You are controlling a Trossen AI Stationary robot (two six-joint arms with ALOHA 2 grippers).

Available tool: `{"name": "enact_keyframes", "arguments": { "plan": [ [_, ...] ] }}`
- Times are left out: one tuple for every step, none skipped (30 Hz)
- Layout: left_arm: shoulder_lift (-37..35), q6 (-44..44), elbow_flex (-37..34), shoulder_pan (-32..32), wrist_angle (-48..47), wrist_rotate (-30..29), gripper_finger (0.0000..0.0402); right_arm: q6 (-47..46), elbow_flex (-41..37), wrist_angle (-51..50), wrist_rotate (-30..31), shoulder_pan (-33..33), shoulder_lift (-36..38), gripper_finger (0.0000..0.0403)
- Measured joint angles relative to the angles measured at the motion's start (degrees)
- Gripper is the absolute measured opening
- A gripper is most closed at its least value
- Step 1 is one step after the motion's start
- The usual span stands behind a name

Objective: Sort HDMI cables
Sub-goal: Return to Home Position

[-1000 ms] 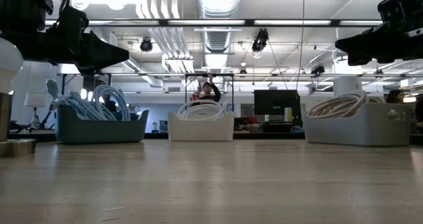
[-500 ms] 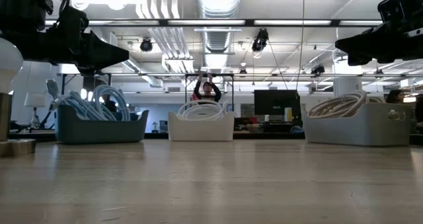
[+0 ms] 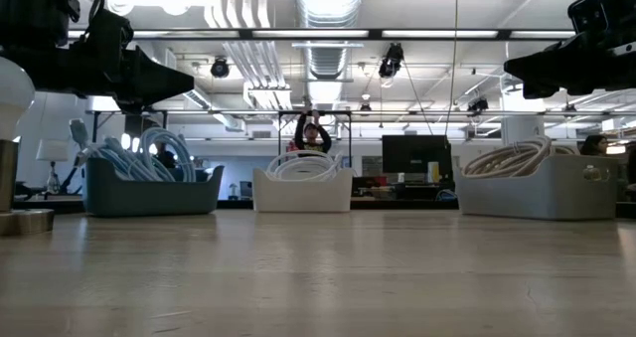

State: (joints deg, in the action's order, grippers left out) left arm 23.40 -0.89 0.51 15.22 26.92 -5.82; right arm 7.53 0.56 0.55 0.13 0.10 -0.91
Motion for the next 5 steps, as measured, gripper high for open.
{"name": "enact_keyframes", "arguments": {
  "plan": [
    [0.0, 0.0, 0.0, 0.0, 0.0, 0.0, 0.0124, 0.0, 0.0, 0.0, 0.0, 0.0, 0.0, 0.0008],
    [0.0, 0.0, 0.0, 0.0, 0.0, 0.0, 0.0124, 0.0, 0.0, 0.0, 0.0, 0.0, 0.0, 0.0008],
    [0.0, 0.0, 0.0, 0.0, 0.0, 0.0, 0.0124, 0.0, 0.0, 0.0, 0.0, 0.0, 0.0, 0.0008],
    [0.0, 0.0, 0.0, 0.0, 0.0, 0.0, 0.0124, 0.0, 0.0, 0.0, 0.0, 0.0, 0.0, 0.0008],
    [0.0, 0.0, 0.0, 0.0, 0.0, 0.0, 0.0124, 0.0, 0.0, 0.0, 0.0, 0.0, 0.0, 0.0008]
  ]
}}
